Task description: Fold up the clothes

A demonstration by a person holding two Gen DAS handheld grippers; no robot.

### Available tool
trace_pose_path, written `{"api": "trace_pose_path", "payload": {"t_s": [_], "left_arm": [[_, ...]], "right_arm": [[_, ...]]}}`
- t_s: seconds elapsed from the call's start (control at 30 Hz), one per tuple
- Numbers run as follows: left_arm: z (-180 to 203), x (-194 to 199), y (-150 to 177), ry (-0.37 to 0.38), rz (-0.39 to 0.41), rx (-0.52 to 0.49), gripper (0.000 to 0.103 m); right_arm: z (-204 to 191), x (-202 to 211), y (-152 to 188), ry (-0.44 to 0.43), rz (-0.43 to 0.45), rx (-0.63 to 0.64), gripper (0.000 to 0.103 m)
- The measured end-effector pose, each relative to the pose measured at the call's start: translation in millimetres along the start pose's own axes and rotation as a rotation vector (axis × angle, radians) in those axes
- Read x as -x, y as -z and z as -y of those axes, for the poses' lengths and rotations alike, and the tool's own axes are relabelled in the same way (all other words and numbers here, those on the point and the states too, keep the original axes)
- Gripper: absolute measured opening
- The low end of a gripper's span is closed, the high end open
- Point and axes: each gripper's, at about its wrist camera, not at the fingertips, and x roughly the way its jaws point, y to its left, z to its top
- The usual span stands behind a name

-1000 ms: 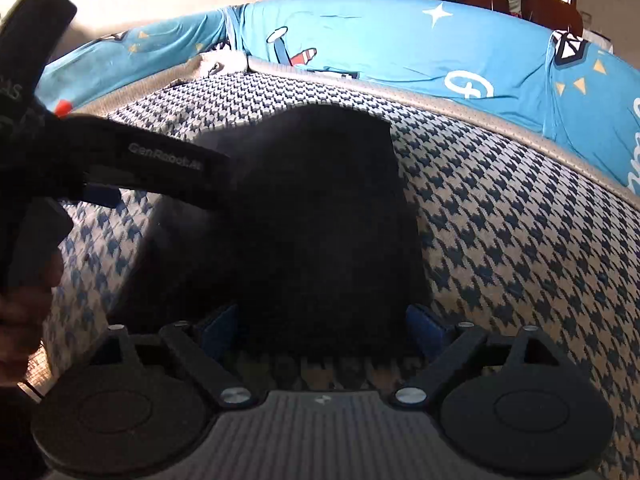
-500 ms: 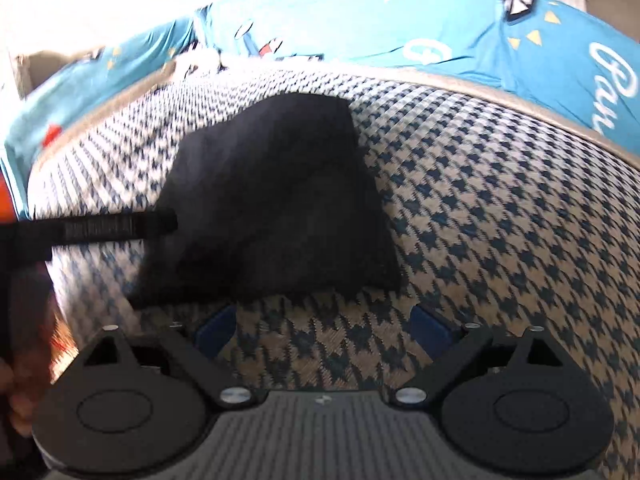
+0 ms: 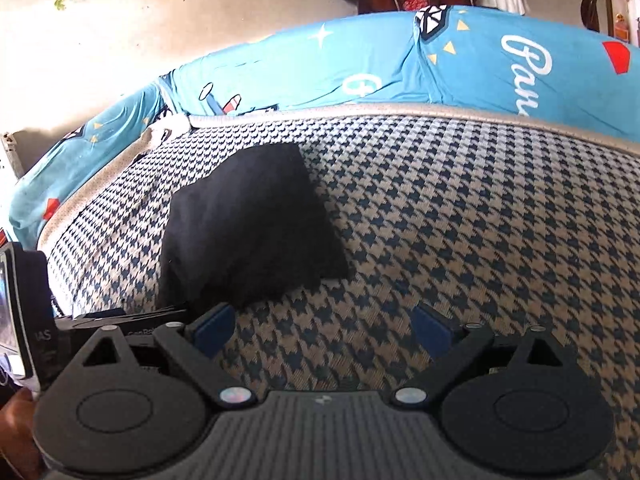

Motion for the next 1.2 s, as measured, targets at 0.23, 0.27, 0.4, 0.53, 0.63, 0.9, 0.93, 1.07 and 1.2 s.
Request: {"api": "trace_pose_path", "payload": {"t_s": [0.23,0.27,0.4,0.53,0.63,0.9,0.93,1.07,1.2], "left_arm": [[11.8,16.6,-1.2,0.05,0.071,-0.02,0.103],[14.9,18.6,-2.4,0.055,0.088,-0.028,0.103],[26.2,10.0,-11.3,0.065,0.086,-0.027,0.103],[36.0,-7.8,-17.4,0.047,0.049,-0.006,0.103],[41.9,-17.5,-15.0,0.036,0.021,0.003,0.103],[48.7,-11.8,-7.0,0.032,0.028,-0.036,0.103],[48.7,-11.0,-6.3,0.034,0.025,-0.042,0.103],[54.1,-7.9,-1.4,0.031,0.017,-0.086,0.103],[53.6,-2.6,-2.8,0.043,0.03,-0.072,0.103]], "right_arm": [[-3.8,-8.4,5.8,0.051,-0.031,0.073,0.096],[-3.1,-7.8,6.0,0.057,-0.026,0.075,0.096],[4.2,-7.8,8.0,0.086,-0.006,0.069,0.098],[14.2,-14.7,7.2,0.123,-0.025,0.032,0.099],[16.1,-19.0,6.8,0.123,-0.036,0.017,0.1],[18.5,-29.5,6.4,0.122,-0.062,-0.008,0.1],[17.3,-30.1,6.9,0.119,-0.061,-0.002,0.1],[14.7,-31.8,8.4,0.124,-0.061,0.033,0.101],[13.5,-31.8,11.2,0.138,-0.055,0.065,0.101]]}}
